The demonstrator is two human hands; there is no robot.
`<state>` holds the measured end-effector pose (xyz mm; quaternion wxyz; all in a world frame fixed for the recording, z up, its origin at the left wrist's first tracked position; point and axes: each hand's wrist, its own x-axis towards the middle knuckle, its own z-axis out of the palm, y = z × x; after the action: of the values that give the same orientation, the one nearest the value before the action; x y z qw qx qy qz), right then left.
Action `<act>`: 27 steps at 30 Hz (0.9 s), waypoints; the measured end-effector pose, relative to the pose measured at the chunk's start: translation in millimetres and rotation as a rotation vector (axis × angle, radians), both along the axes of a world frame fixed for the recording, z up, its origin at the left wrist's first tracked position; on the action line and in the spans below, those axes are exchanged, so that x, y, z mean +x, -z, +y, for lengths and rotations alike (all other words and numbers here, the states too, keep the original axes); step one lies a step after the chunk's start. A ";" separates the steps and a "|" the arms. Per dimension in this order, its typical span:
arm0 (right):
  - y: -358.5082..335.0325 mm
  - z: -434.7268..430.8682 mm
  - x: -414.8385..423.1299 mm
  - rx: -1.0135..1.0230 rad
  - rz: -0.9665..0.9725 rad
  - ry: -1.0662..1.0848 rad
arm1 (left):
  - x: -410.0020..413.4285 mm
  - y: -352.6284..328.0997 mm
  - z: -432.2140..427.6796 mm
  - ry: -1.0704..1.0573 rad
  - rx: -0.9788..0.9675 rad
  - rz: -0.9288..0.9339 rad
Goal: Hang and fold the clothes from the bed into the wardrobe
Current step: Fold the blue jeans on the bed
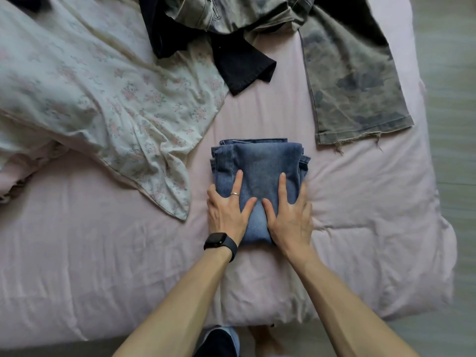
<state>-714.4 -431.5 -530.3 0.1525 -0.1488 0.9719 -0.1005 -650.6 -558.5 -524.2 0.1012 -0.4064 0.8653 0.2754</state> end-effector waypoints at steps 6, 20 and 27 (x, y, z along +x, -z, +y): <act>5.8 -4.2 9.1 0.131 0.087 -0.038 | -7.1 -5.5 12.7 0.044 -0.069 -0.145; -32.3 1.7 -11.6 -0.003 -0.022 -0.081 | -18.7 -45.1 15.0 -0.011 -0.063 -0.127; -118.7 -21.7 -49.3 -0.117 0.003 -0.297 | -28.2 -130.2 7.2 -0.172 -0.173 -0.066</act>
<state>-763.7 -453.2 -411.6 0.1554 -0.2996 0.9319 -0.1331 -678.9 -551.3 -394.0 0.0700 -0.4953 0.8439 0.1939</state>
